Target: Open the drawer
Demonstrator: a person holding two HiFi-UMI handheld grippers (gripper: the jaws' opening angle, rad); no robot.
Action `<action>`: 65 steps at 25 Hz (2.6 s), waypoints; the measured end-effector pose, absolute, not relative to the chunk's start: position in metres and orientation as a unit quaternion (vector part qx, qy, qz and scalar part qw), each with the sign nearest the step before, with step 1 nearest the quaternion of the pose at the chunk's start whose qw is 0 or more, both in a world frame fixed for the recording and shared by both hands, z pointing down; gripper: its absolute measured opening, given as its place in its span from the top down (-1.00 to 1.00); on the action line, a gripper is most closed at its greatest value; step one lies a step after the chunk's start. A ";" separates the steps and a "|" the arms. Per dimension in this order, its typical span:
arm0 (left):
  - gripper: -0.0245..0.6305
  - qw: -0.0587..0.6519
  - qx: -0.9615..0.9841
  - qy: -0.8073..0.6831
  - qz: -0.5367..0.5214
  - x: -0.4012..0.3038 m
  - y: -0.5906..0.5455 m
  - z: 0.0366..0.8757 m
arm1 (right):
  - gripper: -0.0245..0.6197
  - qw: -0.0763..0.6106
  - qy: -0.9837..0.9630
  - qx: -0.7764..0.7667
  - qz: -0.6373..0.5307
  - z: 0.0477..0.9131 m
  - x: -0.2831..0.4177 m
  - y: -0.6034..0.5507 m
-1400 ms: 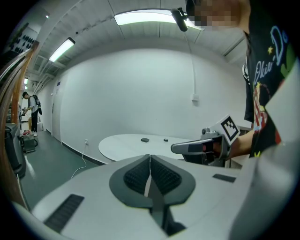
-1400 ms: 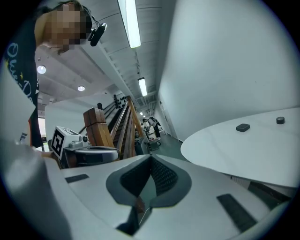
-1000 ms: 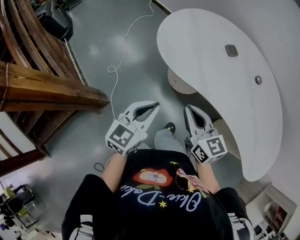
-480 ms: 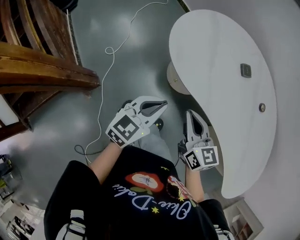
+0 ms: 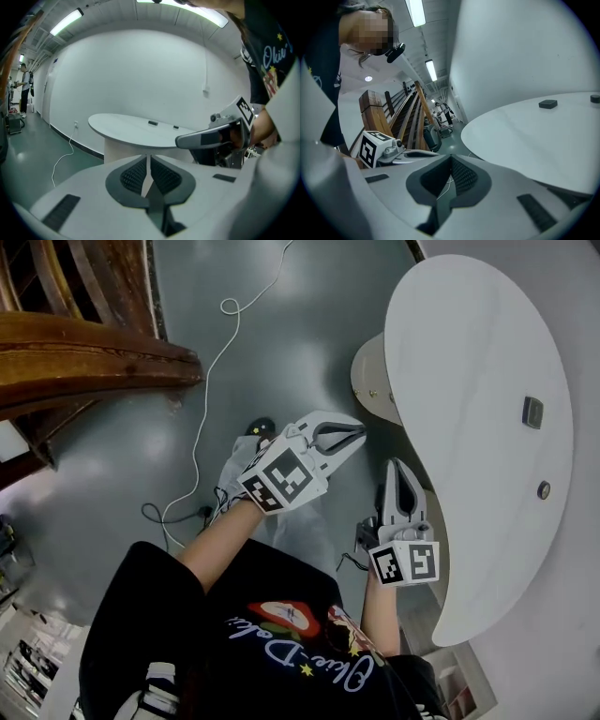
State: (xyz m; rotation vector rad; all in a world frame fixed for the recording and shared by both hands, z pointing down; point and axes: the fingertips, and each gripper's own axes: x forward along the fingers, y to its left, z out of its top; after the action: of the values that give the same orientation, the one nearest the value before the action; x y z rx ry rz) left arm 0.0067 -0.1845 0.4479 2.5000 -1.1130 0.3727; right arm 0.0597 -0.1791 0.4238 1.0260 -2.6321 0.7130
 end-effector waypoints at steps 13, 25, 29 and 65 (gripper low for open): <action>0.91 0.214 0.879 -0.414 0.101 0.019 -0.220 0.528 | 0.92 0.140 -0.885 0.363 0.254 0.488 0.055 -0.189; 0.70 0.232 0.868 -0.427 0.098 0.041 -0.253 0.592 | 0.92 0.134 -0.871 0.390 0.269 0.515 0.070 -0.195; 0.54 0.221 0.866 -0.434 0.117 0.049 -0.266 0.607 | 0.92 0.141 -0.870 0.390 0.268 0.518 0.074 -0.190; 0.62 0.220 0.865 -0.422 0.158 0.068 -0.294 0.645 | 0.92 0.122 -0.871 0.389 0.273 0.505 0.072 -0.175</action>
State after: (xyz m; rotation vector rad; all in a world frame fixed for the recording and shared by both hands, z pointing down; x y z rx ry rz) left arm 0.0681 -0.2936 0.6452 2.3931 -1.1670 0.4357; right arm 0.0724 -0.1748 0.5055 1.1358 -2.5433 0.7959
